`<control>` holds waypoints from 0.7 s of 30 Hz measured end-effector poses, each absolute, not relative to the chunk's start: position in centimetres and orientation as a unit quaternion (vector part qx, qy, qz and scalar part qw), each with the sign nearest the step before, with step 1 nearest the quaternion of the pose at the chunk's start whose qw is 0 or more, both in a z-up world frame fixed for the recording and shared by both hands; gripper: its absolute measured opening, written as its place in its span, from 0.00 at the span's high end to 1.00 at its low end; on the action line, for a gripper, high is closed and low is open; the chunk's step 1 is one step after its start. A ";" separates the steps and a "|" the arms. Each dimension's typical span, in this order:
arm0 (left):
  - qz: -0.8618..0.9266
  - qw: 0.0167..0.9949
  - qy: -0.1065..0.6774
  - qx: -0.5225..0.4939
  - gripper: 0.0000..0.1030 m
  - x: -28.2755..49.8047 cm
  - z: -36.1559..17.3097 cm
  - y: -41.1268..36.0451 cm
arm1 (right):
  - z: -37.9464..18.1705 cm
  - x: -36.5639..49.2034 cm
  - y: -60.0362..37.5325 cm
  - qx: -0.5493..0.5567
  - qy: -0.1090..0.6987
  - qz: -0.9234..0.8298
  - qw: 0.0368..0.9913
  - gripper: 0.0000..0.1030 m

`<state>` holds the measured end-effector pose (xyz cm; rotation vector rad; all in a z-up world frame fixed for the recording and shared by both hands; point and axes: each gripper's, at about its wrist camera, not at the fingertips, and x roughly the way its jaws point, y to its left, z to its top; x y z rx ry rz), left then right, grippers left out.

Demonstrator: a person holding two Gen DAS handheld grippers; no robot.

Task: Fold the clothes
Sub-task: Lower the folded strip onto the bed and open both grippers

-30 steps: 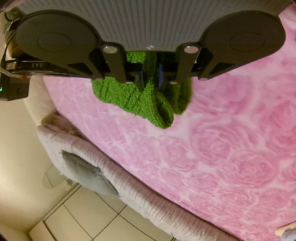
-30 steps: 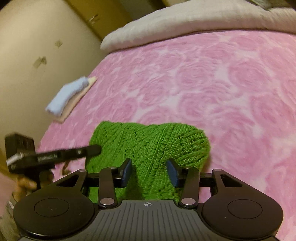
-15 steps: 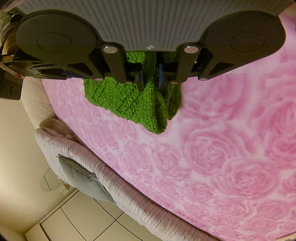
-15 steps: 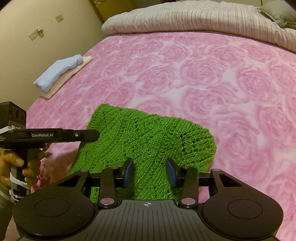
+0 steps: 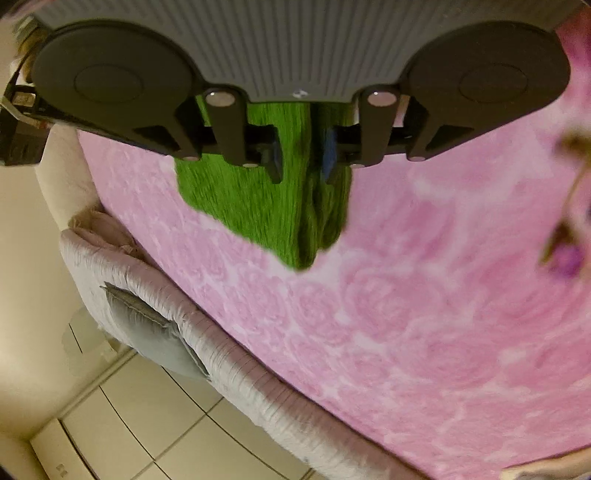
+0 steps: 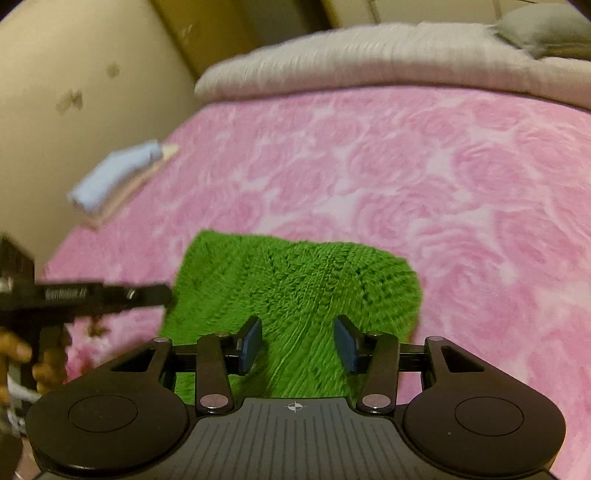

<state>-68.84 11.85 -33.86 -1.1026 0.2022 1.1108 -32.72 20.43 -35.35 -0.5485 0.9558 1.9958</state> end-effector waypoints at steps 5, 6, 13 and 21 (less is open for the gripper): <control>0.468 0.688 0.080 -0.550 0.79 -68.8 -34.3 5.1 | -34.8 -29.4 13.8 -0.153 0.419 0.779 0.441 0.53; 0.461 0.684 0.076 -0.560 0.77 -68.6 -34.6 4.1 | -34.9 -29.1 12.6 -0.146 0.422 0.777 0.444 0.53; 0.457 0.677 0.046 -0.575 0.94 -67.2 -36.1 3.6 | -36.0 -30.8 8.2 -0.136 0.448 0.768 0.437 0.53; 0.501 0.701 0.064 -0.504 0.96 -69.4 -34.3 1.5 | -35.7 -34.6 6.7 -0.189 0.396 0.777 0.452 0.64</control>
